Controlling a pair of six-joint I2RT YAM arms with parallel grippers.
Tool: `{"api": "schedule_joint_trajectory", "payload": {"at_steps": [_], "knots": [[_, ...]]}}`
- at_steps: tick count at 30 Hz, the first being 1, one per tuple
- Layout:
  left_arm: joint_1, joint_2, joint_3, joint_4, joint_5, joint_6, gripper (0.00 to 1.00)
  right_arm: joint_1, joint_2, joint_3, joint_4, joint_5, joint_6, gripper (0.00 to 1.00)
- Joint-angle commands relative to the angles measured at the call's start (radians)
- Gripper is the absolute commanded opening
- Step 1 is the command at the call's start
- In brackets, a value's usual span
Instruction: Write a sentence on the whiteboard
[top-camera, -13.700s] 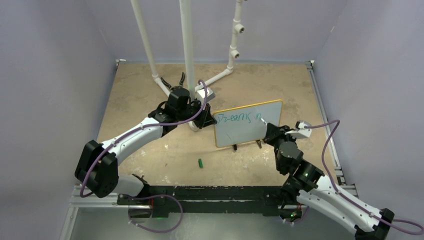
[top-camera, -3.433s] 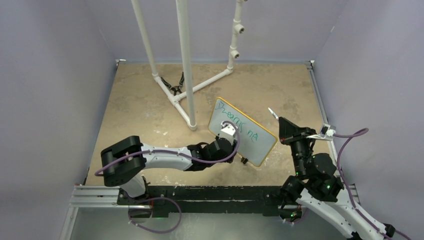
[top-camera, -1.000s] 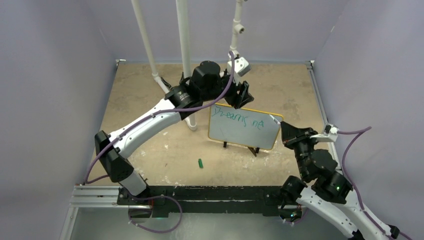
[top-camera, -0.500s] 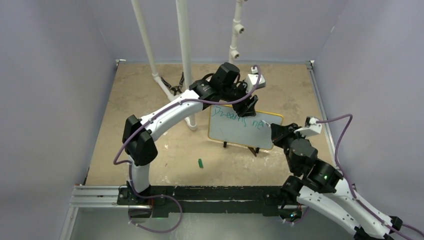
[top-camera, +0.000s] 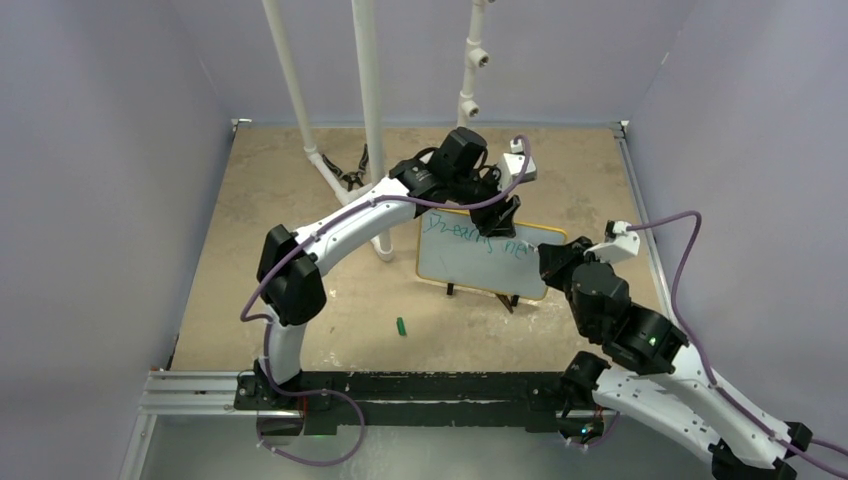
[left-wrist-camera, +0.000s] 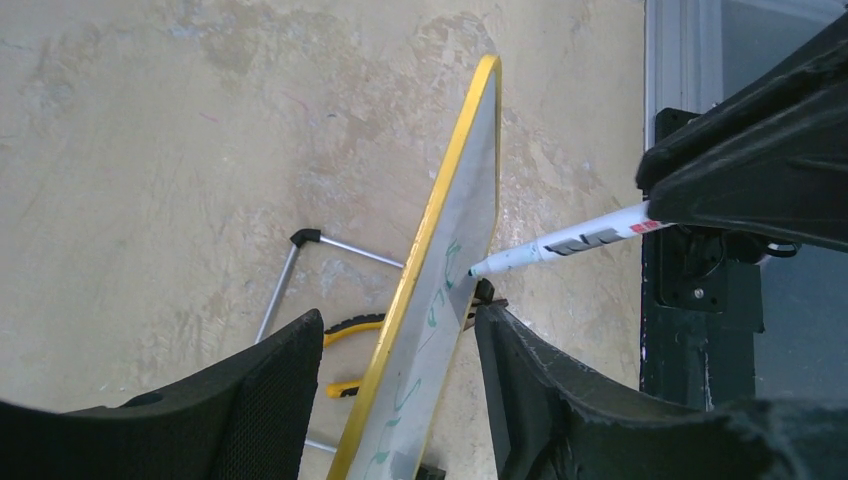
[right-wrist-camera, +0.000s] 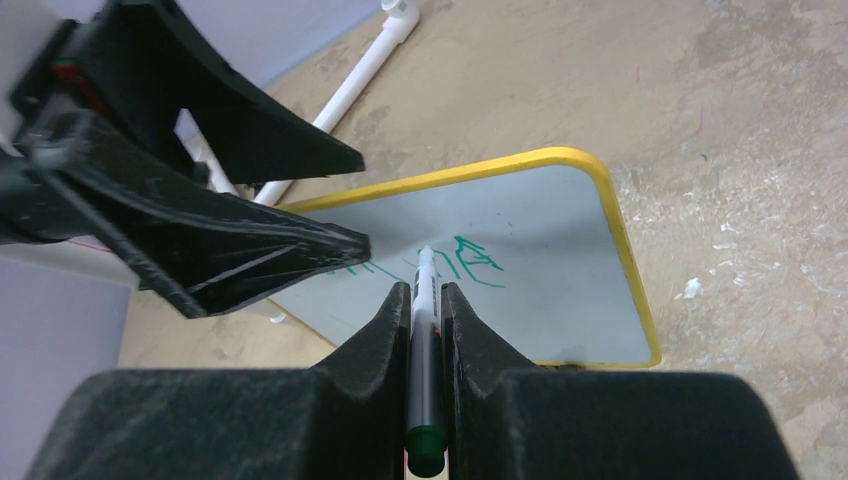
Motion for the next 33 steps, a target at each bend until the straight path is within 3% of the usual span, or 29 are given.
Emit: {"api": "schedule_joint_trajectory", "payload": {"at_steps": [1,6,11,17,25,30,33], "knots": [[0.002,0.022,0.026,0.015,0.036,0.026,0.57,-0.002,0.04,0.097,-0.069,-0.032,0.02,0.0],[0.001,0.033,0.024,0.015,0.036,0.027,0.53,-0.002,0.123,0.187,-0.191,-0.056,0.115,0.0],[0.001,0.025,-0.004,0.028,0.039,0.033,0.35,0.0,0.188,0.185,-0.31,-0.064,0.22,0.0],[0.002,0.02,-0.025,0.031,0.044,0.042,0.23,-0.002,0.08,0.129,-0.22,-0.05,0.158,0.0],[0.001,0.007,-0.05,0.038,0.049,0.059,0.12,-0.002,0.189,0.156,-0.294,0.018,0.223,0.0],[0.001,0.001,-0.062,0.03,0.055,0.089,0.0,-0.001,0.173,0.144,-0.274,0.038,0.215,0.0],[0.001,-0.008,-0.075,0.021,0.052,0.118,0.0,-0.002,0.152,0.142,-0.274,0.05,0.218,0.0]]}}
